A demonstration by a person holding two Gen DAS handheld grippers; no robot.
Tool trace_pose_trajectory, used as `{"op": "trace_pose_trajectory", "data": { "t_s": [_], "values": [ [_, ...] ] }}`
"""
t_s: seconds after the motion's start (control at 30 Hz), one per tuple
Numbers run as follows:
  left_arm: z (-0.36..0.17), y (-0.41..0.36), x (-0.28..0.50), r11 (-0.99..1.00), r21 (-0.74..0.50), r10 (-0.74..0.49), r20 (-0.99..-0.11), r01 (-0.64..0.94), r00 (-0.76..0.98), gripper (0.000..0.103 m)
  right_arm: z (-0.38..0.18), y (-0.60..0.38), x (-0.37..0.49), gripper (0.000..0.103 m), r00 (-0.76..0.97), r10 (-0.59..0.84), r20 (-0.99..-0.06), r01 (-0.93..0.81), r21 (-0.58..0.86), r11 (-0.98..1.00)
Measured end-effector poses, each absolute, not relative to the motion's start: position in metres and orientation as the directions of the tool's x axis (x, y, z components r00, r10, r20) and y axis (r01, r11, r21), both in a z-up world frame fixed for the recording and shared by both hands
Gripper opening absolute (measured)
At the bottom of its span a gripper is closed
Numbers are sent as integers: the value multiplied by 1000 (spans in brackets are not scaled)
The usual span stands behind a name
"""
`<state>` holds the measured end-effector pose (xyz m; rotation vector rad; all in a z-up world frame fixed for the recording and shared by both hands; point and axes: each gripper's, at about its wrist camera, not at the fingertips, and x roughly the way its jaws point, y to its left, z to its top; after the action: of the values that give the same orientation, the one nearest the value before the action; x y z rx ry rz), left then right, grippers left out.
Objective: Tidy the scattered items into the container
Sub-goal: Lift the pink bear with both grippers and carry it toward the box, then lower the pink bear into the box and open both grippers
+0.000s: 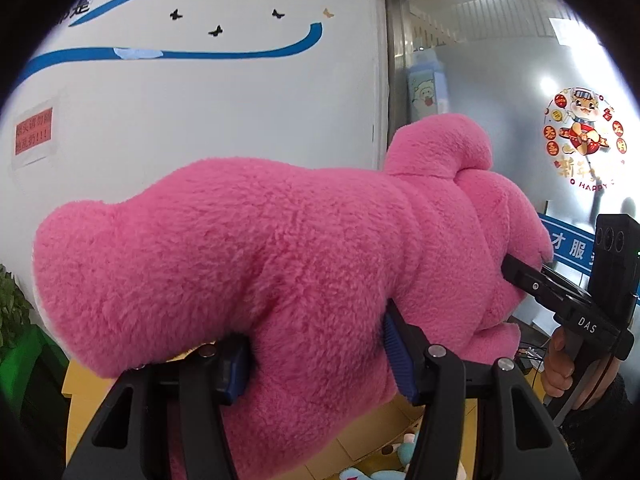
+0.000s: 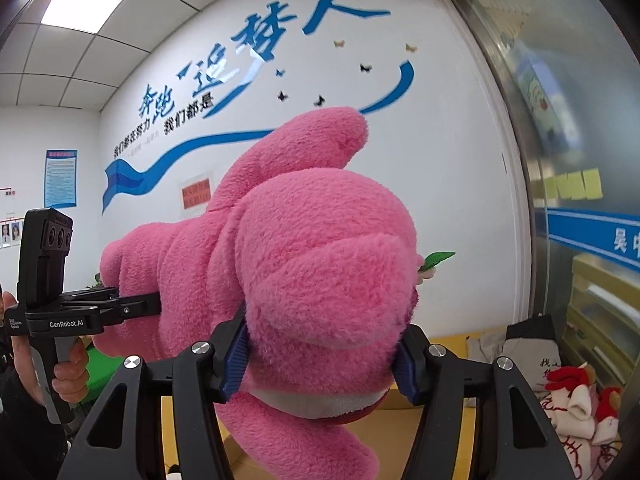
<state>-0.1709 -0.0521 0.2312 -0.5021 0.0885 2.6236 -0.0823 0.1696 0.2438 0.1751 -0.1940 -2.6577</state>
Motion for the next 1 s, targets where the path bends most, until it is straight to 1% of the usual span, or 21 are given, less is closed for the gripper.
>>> {"op": "trace_pose_trajectory", "data": {
  "t_s": [0.13, 0.27, 0.4, 0.57, 0.7, 0.73, 0.77, 0.8, 0.83, 0.9, 0.93, 0.97, 1.0],
  "values": [
    [190, -50, -230, -893, -62, 425, -438, -445, -792, 57, 205, 167, -147, 65, -874, -460, -158, 423, 218, -879],
    [134, -45, -291, -897, -105, 417, -521, -429, -745, 57, 151, 169, -213, 65, -863, -446, -239, 377, 282, -882],
    [67, -36, -350, -898, -152, 415, -607, -413, -678, 57, 86, 173, -274, 65, -837, -423, -346, 298, 361, -884],
    [-22, -31, -413, -904, -236, 408, -726, -356, -553, 58, 5, 174, -338, 67, -772, -386, -505, 204, 379, -903],
    [-90, -24, -439, -916, -281, 384, -824, -287, -417, 63, -55, 180, -373, 72, -677, -331, -658, 77, 384, -920],
    [-103, -21, -443, -924, -274, 362, -848, -266, -387, 68, -67, 178, -376, 74, -648, -321, -691, 59, 374, -925],
    [-111, -21, -445, -929, -270, 352, -855, -254, -380, 73, -75, 178, -378, 79, -632, -303, -713, 45, 356, -933],
    [-111, -24, -444, -929, -276, 356, -845, -245, -400, 76, -76, 176, -376, 80, -647, -285, -707, 55, 330, -942],
    [-108, -26, -442, -929, -281, 360, -839, -242, -409, 77, -76, 175, -375, 83, -650, -288, -704, 62, 328, -943],
    [-103, -40, -440, -927, -293, 368, -828, -232, -423, 79, -74, 179, -375, 86, -648, -294, -702, 64, 335, -940],
    [-98, -48, -437, -931, -291, 362, -823, -222, -439, 79, -70, 182, -373, 90, -654, -292, -698, 71, 327, -942],
    [-89, -54, -433, -941, -268, 335, -818, -207, -467, 79, -64, 184, -369, 94, -672, -273, -688, 75, 304, -950],
    [-79, -60, -434, -957, -227, 288, -820, -181, -495, 77, -56, 188, -362, 94, -697, -254, -671, 82, 278, -957]
  ]
}}
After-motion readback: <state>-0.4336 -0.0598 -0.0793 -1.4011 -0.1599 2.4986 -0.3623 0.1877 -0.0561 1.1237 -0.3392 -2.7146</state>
